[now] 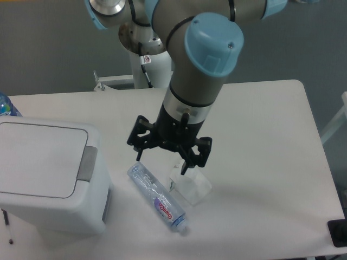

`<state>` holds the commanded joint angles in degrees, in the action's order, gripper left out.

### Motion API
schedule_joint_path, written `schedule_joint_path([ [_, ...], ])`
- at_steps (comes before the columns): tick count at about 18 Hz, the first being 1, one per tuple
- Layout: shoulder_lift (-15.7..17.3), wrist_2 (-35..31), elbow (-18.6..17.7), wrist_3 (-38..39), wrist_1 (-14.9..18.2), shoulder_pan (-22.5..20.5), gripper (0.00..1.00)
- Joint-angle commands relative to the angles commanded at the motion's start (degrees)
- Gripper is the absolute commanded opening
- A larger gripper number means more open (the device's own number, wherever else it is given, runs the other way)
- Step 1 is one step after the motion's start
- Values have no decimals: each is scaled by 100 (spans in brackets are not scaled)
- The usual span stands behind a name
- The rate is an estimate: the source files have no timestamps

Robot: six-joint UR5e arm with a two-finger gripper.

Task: Open the trash can
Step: 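Move the gripper across the table toward the white trash bin lid, then lower the gripper onto the lid edge of the white trash bin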

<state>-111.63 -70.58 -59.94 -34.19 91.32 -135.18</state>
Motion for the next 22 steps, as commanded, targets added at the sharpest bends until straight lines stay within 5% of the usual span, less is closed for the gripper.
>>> schedule_joint_path([
  [22,-193,123,-27,808,-35,316,100],
])
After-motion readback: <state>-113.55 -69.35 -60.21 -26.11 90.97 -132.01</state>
